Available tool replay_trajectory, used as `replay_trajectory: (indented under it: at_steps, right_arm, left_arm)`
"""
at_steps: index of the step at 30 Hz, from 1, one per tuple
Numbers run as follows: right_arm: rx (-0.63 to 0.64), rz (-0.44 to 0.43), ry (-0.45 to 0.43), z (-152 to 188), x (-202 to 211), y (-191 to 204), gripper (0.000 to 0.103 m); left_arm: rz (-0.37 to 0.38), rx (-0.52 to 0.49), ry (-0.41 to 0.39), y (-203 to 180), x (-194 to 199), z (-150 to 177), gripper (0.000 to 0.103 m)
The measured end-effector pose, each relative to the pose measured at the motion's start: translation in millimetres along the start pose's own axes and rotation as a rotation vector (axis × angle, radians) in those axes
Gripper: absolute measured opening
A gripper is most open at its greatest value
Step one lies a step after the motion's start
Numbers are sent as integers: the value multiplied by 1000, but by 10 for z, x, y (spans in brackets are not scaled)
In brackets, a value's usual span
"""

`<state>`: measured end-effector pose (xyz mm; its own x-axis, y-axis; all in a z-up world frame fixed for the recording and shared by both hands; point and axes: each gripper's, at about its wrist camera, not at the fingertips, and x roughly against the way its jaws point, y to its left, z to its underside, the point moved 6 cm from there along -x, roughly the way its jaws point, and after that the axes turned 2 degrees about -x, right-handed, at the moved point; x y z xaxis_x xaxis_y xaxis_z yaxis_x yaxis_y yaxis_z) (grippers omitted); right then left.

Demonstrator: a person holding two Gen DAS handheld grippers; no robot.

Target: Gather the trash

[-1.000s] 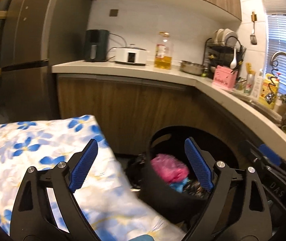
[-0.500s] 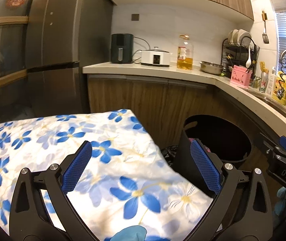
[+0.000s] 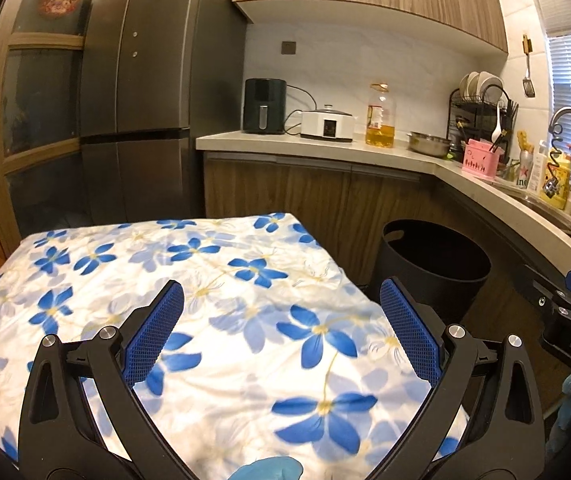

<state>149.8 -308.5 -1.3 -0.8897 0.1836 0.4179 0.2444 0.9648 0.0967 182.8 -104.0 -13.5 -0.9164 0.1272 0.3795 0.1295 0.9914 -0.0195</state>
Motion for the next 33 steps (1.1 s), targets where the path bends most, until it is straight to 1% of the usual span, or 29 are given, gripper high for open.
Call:
replay_trajectory:
  at_steps: [9, 13, 22, 33]
  right_arm:
    - [7, -14, -7, 189, 437, 139, 97]
    - [10, -24, -17, 252, 606, 188, 97]
    - [30, -59, -27, 370, 831, 315, 97]
    - [53, -117, -45, 405, 1016, 484, 97]
  left_arm:
    - [15, 1, -4, 127, 413, 201, 97]
    - [6, -3, -8, 170, 555, 261, 97]
    - [-31, 11, -17, 314, 817, 347, 97]
    - [-60, 38, -29, 451, 1061, 409, 97]
